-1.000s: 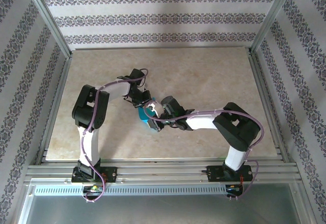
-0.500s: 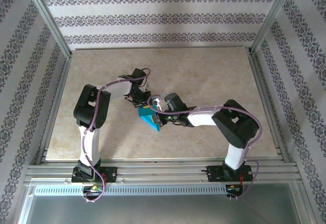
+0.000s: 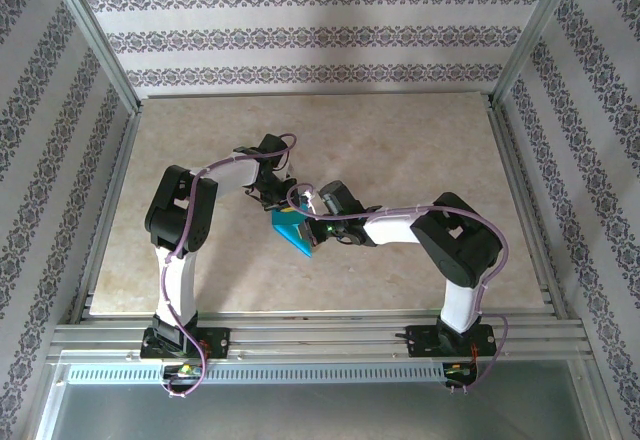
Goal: Fold a paper plane with a square sheet of paper (pick it up from the middle)
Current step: Third fold the triangle at the center of the table.
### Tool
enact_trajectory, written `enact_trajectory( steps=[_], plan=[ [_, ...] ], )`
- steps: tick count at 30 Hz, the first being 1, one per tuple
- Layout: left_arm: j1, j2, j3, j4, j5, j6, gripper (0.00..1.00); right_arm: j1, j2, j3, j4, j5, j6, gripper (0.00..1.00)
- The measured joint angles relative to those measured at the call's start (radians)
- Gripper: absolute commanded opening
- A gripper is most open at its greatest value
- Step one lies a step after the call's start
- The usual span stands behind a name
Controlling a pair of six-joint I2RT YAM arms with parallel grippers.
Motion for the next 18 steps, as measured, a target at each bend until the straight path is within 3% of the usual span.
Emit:
enact_trajectory(
  steps=[18],
  plan=[
    [-0.005, 0.0, 0.0, 0.0, 0.0, 0.0, 0.11, -0.004, 0.033, 0.026, -0.026, -0.002, 0.018, 0.1]
  ],
)
